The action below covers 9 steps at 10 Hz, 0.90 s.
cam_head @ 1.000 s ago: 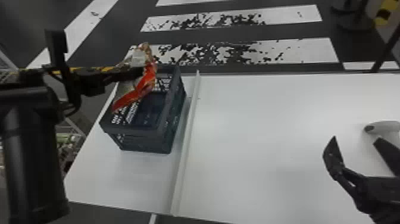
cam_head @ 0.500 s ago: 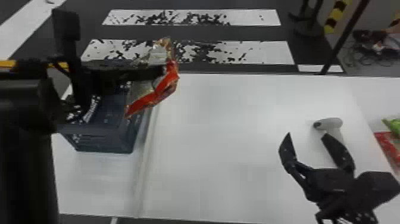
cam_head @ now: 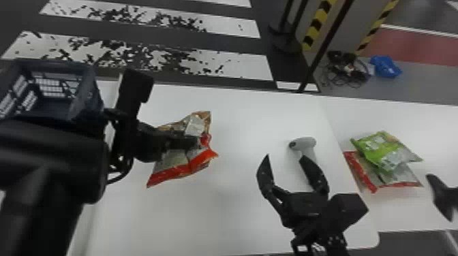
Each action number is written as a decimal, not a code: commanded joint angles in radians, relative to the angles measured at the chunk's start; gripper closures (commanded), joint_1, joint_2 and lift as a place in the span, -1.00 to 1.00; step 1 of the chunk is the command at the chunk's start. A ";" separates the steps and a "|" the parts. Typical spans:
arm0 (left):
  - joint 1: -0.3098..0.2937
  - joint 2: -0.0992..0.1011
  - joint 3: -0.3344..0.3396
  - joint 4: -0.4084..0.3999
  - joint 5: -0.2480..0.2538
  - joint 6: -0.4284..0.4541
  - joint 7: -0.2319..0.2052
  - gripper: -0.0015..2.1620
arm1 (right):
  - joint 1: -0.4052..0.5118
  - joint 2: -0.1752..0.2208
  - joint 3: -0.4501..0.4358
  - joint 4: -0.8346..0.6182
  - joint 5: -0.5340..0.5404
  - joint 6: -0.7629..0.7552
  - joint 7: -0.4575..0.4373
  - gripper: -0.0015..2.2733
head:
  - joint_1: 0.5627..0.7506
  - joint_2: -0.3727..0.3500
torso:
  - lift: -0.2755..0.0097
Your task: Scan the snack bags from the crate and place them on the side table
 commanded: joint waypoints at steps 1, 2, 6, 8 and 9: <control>-0.004 -0.004 -0.113 0.118 0.002 -0.081 0.051 0.98 | 0.005 0.000 -0.006 -0.002 -0.002 -0.003 0.000 -0.94 | 0.41 -0.68 | 0.27; -0.004 -0.004 -0.147 0.164 0.002 -0.115 0.072 0.98 | 0.008 0.000 -0.009 -0.002 -0.006 -0.006 0.000 -0.94 | 0.41 -0.74 | 0.27; -0.002 -0.004 -0.191 0.177 0.027 -0.155 0.150 -1.00 | 0.008 -0.002 -0.014 -0.002 -0.014 -0.006 0.000 -0.94 | 0.41 -0.94 | 0.27; 0.002 -0.004 -0.175 0.171 0.053 -0.164 0.187 -0.97 | 0.008 -0.002 -0.014 -0.002 -0.014 -0.006 0.000 -0.94 | 0.41 -0.94 | 0.27; 0.010 -0.004 -0.158 0.156 0.064 -0.167 0.204 -0.97 | 0.008 -0.002 -0.014 -0.002 -0.014 -0.006 0.000 -0.94 | 0.41 -0.94 | 0.27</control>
